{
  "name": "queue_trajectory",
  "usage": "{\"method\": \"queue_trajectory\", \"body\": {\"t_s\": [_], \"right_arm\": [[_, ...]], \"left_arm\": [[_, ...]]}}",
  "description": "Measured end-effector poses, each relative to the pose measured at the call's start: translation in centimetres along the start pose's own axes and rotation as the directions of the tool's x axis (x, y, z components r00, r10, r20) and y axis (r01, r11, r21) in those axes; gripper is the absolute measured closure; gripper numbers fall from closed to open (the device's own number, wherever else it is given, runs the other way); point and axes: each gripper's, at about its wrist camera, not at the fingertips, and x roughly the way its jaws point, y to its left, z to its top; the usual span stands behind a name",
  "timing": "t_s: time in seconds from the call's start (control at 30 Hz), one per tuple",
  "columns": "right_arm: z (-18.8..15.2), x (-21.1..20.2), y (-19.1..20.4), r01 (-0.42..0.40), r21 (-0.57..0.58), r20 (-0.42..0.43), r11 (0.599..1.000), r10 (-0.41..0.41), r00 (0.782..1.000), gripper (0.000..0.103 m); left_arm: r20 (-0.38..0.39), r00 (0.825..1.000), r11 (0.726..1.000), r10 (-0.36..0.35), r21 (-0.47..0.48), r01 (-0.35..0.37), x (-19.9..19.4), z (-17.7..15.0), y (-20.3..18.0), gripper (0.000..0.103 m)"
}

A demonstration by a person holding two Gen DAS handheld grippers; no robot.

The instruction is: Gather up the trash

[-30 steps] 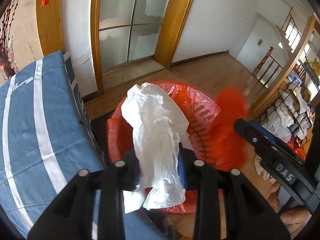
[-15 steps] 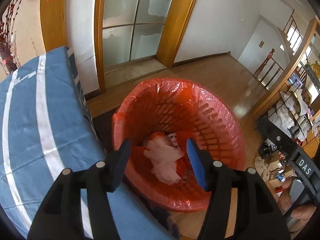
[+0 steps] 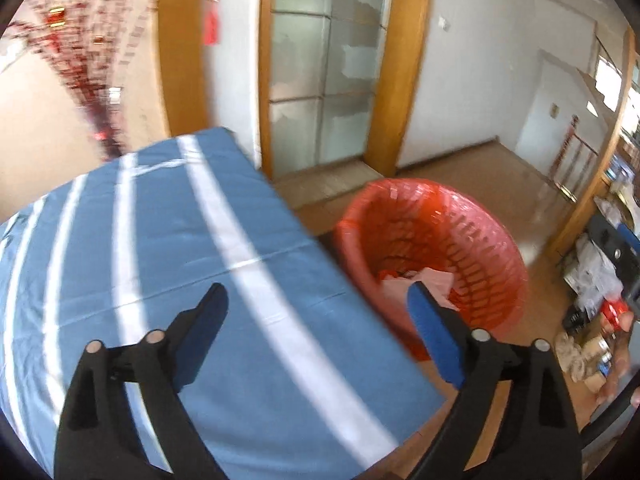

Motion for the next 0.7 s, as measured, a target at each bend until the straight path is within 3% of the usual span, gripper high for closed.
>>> {"method": "queue_trajectory", "body": {"t_s": [0.23,0.57,0.7], "right_arm": [[-1.7,-3.1,2.5,0.067,-0.034,0.026,0.997,-0.066,0.998,0.002],[-4.0,-6.6,5.4,0.031,-0.067,0.021,0.997,-0.03,0.999,0.002],[-4.9,-7.7,6.0,0.004,-0.058,0.01,0.998,-0.004,1.0,0.002]], "left_arm": [[0.126,0.978,0.984,0.168,-0.073,-0.16,-6.3,-3.8,3.1,0.004],[0.222,0.931,0.955,0.29,-0.122,-0.269,-11.5,-7.4,3.6,0.004],[0.239,0.921,0.95,0.307,-0.139,-0.28,-12.8,-9.1,3.8,0.004]]}}
